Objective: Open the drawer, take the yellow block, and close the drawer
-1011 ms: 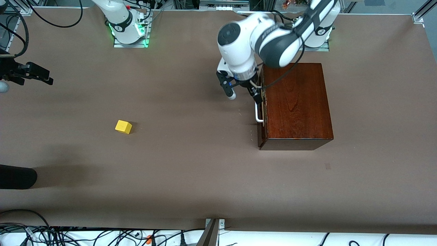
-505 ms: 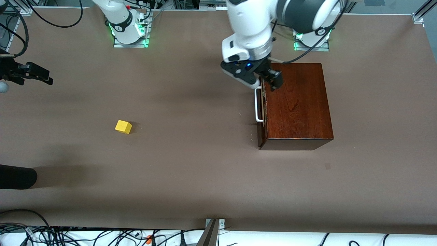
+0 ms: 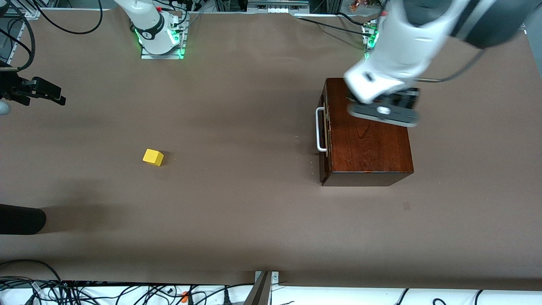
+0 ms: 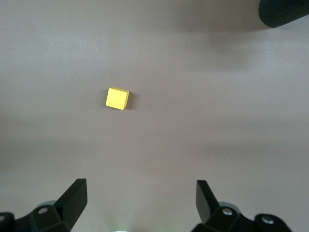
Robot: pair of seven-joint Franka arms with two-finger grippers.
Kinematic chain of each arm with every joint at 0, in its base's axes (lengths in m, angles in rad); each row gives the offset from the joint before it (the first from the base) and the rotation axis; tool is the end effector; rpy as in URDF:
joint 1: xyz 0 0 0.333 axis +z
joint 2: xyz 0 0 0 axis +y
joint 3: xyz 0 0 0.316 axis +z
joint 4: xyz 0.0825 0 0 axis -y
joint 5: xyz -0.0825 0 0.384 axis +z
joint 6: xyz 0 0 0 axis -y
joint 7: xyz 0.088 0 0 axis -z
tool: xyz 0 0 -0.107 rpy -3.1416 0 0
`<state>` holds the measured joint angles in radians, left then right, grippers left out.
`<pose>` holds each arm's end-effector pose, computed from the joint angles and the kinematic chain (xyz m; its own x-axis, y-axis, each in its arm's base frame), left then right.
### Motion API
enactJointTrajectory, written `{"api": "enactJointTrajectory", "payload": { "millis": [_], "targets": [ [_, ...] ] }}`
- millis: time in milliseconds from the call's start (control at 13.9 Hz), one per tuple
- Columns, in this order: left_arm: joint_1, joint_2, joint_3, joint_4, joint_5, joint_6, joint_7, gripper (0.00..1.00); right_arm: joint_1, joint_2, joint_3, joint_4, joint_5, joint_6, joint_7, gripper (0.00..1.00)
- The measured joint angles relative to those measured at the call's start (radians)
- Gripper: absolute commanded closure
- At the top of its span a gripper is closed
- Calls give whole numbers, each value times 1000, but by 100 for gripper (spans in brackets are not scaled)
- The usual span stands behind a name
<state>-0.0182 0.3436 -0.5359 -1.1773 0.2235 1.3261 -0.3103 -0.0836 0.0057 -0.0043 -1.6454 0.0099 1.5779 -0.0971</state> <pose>0.5710 -0.2456 0.6046 0.9745 -0.1843 -0.1279 -0.1968 -0.9760 -0.0931 0.5516 -0.0475 0.5868 0.9974 0.0094 -0.0718 0.0082 -0.9998 -0.0169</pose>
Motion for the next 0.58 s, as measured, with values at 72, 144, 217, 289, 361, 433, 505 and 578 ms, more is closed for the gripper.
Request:
{"api": "enactJointTrajectory", "payload": {
  "millis": [72, 144, 217, 289, 361, 433, 505, 578],
  "targets": [
    [34, -17, 0, -4, -24, -8, 0, 0, 0, 0, 0, 0, 0, 0, 0, 0],
    [54, -35, 6, -11, -48, -15, -4, 0, 0, 0, 0, 0, 0, 0, 0, 0],
    [59, -53, 28, -23, -72, -17, -11, 0, 0, 0, 0, 0, 0, 0, 0, 0],
    [54, -74, 70, -42, -99, -17, -14, 0, 0, 0, 0, 0, 0, 0, 0, 0],
    [45, -93, 125, -66, -129, -17, -14, 0, 0, 0, 0, 0, 0, 0, 0, 0],
    [30, -111, 191, -90, -158, -16, -14, 0, 0, 0, 0, 0, 0, 0, 0, 0],
    [11, -126, 255, -116, -178, -10, -12, 0, 0, 0, 0, 0, 0, 0, 0, 0],
    [-11, -145, 311, -149, -189, 6, 0, 0, 0, 0, 0, 0, 0, 0, 0, 0]
  ]
}}
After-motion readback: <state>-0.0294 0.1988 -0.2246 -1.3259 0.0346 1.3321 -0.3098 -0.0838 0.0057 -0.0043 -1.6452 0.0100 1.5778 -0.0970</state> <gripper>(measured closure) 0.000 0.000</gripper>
